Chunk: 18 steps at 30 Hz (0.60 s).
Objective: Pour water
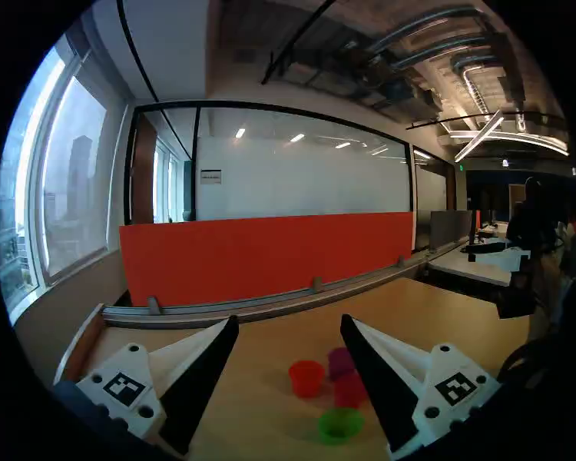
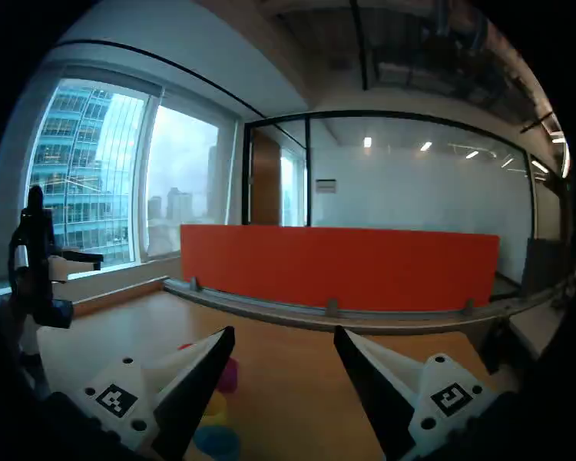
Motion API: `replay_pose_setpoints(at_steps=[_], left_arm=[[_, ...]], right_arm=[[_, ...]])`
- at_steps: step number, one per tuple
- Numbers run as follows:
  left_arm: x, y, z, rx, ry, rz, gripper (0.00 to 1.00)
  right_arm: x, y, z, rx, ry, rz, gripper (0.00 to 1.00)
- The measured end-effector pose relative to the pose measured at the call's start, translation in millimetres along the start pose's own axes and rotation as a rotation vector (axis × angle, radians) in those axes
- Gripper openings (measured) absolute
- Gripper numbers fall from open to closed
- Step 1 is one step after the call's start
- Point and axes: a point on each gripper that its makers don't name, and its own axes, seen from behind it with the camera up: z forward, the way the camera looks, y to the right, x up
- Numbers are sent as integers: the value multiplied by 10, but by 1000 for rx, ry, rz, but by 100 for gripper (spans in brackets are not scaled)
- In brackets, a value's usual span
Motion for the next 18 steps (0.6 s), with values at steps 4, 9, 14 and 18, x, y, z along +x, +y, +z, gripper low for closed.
replay_pose_setpoints(at_steps=[4,9,14,18], left_arm=[[-32,127,5,-72,-4,-20,99],[18,244,-5,-146,14,-32,99],[26,313,-44,-186,16,-31,99],[-22,308,-60,-203,-3,-22,99]], right_arm=[[19,-191,-35,97,-1,11,100],[50,-345,-70,174,4,-3,100],[37,-460,-102,220,-9,-28,100],[-34,-574,-131,266,-42,-51,100]])
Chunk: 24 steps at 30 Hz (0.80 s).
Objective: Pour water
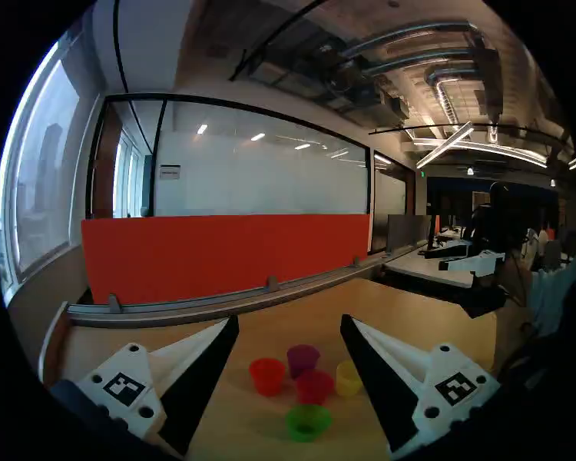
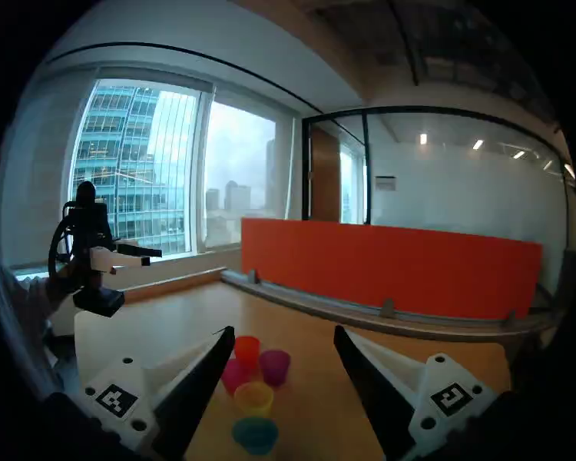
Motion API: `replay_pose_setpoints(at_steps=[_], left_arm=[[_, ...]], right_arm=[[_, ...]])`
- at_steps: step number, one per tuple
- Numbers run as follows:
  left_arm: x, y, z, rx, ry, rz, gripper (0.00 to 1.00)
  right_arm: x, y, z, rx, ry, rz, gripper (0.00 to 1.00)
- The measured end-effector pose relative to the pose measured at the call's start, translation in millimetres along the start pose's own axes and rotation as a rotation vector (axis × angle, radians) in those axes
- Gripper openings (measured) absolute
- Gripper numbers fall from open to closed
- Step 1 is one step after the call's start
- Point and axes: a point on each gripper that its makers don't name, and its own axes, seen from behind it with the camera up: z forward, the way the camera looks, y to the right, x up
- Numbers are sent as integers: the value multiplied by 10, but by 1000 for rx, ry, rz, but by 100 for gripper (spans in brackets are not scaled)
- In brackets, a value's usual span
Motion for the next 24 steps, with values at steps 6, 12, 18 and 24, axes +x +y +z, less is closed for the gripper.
replay_pose_setpoints(at_steps=[6,12,18,24], left_arm=[[-116,5,-40,-21,-37,31,99],[-205,80,-73,-57,-64,58,99],[-392,145,-78,-88,-111,84,99],[-622,168,-86,-97,-155,99,99]], right_arm=[[-101,-177,-16,76,-56,-26,100],[-181,-222,-19,105,-93,-40,100],[-351,-241,-22,132,-145,-43,100],[-570,-260,-51,147,-197,-72,100]])
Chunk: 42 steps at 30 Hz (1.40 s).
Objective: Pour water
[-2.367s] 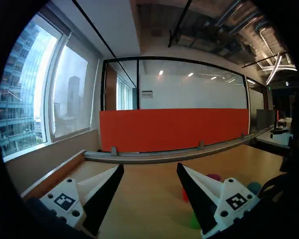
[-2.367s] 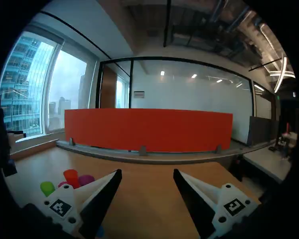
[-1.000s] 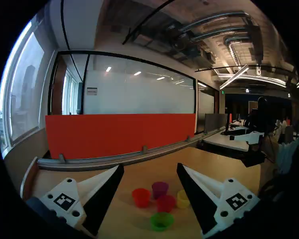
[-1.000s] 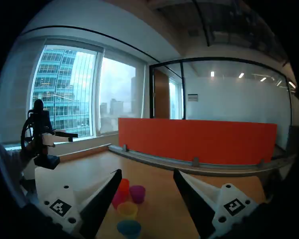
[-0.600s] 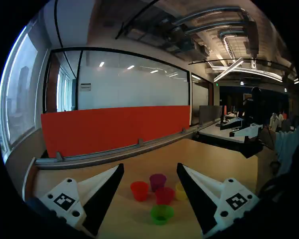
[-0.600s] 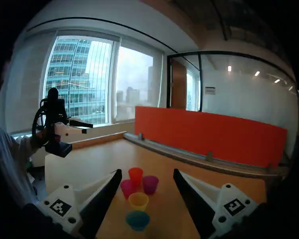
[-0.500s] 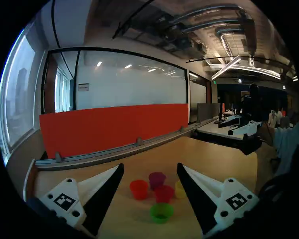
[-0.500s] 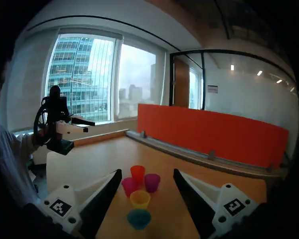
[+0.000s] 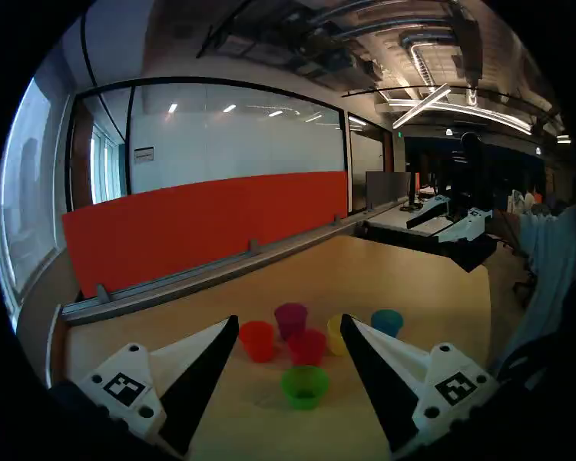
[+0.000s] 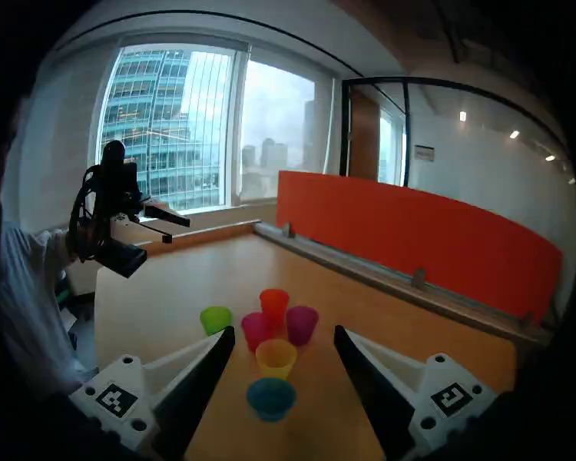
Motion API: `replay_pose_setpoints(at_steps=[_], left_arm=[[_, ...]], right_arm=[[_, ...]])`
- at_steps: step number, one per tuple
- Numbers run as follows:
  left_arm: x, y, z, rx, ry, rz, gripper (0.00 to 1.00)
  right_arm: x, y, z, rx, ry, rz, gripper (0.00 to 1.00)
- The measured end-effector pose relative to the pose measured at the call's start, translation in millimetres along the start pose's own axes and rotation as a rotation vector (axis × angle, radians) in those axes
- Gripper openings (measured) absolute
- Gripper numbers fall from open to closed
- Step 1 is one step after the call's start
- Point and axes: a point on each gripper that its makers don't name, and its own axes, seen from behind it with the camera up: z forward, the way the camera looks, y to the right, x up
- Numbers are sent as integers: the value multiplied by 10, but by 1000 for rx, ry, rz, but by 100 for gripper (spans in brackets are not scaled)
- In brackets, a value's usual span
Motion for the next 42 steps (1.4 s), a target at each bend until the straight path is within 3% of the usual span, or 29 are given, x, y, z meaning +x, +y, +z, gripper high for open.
replay_pose_setpoints(at_steps=[12,24,35,42], left_arm=[[-446,8,108,-5,-78,0,99],[-763,92,133,-44,-145,0,99],[-1216,151,196,-72,-256,41,99],[-1488,108,281,-71,-320,62,99]], right_arm=[[-457,-3,57,10,-98,-25,100],[-817,-69,146,52,-177,-29,100],[-1213,-134,243,94,-274,-49,100],[-1427,-120,319,97,-319,-46,100]])
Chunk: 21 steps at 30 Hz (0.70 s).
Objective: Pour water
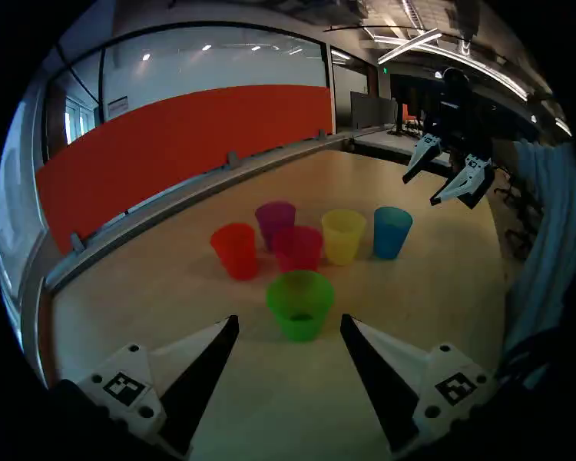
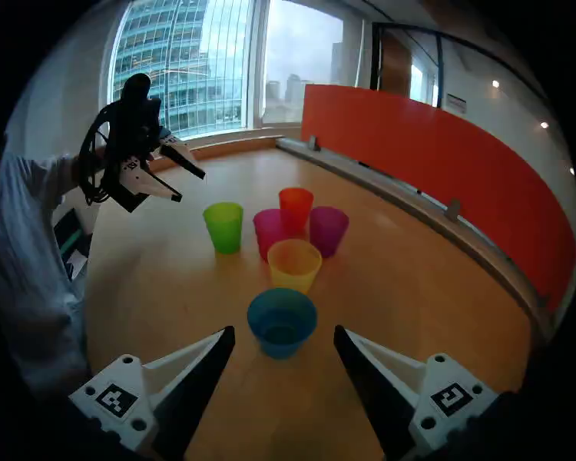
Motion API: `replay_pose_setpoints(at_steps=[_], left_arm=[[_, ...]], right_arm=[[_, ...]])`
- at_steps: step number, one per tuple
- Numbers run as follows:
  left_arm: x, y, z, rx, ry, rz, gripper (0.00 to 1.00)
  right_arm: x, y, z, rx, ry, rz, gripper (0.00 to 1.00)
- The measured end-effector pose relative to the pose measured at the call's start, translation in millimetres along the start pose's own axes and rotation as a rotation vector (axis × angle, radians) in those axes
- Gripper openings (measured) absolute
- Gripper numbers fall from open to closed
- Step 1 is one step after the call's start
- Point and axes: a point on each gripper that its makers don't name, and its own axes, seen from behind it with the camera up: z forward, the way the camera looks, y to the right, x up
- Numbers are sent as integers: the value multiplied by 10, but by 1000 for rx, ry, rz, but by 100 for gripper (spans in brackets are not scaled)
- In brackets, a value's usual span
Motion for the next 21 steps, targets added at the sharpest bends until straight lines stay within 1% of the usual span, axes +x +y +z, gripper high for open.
replay_pose_setpoints(at_steps=[6,12,21], left_arm=[[-133,8,134,-21,-40,-2,99],[-222,21,247,-48,-79,7,99],[-336,47,436,-87,-124,6,99]], right_arm=[[-128,21,97,5,-35,4,100],[-211,40,189,11,-62,7,100],[-310,53,386,24,-95,12,100]])
